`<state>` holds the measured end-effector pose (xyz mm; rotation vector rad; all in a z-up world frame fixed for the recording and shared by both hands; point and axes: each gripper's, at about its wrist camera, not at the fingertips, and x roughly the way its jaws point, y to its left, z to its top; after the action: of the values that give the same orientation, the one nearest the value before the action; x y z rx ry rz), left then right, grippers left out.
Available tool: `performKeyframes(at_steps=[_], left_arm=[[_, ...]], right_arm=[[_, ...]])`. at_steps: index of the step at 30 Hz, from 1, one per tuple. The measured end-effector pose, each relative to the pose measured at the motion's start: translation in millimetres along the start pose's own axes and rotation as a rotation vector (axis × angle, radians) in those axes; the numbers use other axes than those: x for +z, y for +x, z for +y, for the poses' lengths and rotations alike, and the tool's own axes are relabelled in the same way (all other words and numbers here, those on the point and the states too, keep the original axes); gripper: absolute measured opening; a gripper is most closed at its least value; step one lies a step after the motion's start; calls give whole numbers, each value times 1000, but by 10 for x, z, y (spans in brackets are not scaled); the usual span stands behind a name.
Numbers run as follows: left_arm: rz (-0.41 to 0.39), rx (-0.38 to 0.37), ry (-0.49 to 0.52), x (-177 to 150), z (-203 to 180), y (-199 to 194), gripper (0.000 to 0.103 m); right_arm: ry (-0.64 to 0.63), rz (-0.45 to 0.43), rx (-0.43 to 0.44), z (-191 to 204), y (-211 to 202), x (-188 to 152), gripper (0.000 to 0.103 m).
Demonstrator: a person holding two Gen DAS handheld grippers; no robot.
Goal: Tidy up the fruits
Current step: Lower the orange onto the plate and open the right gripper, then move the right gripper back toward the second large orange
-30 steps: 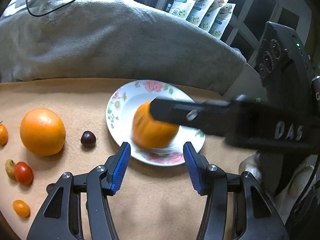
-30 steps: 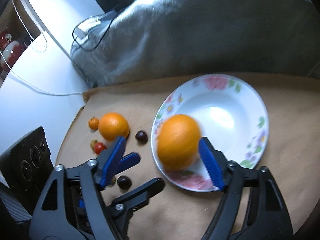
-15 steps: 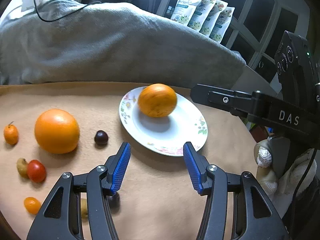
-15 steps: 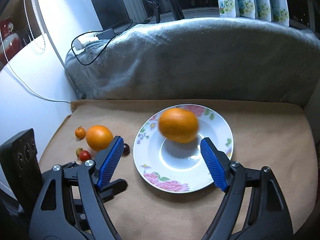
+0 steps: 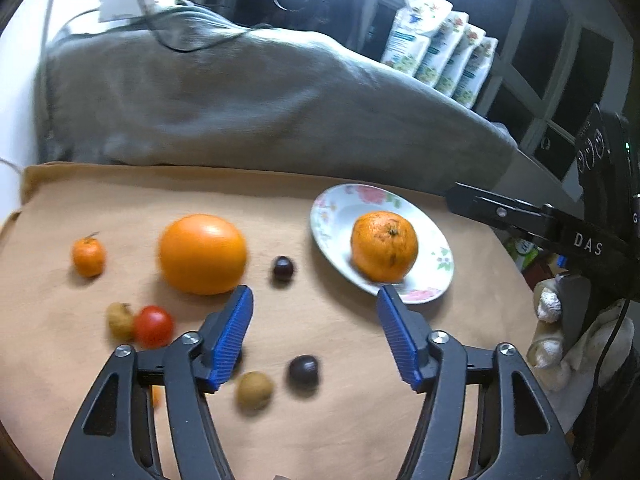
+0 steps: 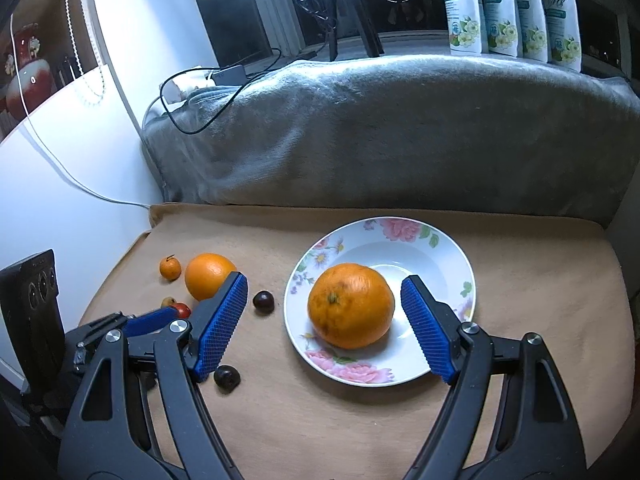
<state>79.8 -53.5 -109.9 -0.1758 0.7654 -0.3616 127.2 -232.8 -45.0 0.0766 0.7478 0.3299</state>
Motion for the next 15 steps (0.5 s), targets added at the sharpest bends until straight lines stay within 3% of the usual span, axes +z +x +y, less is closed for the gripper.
performKeyframes(at_steps=[3, 10, 15], left_arm=[[-11, 34, -12, -19, 167, -122, 70], [-10, 123, -46, -85, 499, -300, 71], [-3, 146, -74, -160, 682, -364, 71]], right_arm=[[-20, 9, 6, 61, 15, -2, 96], [-45, 26, 50, 196, 56, 15, 97], [-44, 49, 89, 273, 123, 21, 97]])
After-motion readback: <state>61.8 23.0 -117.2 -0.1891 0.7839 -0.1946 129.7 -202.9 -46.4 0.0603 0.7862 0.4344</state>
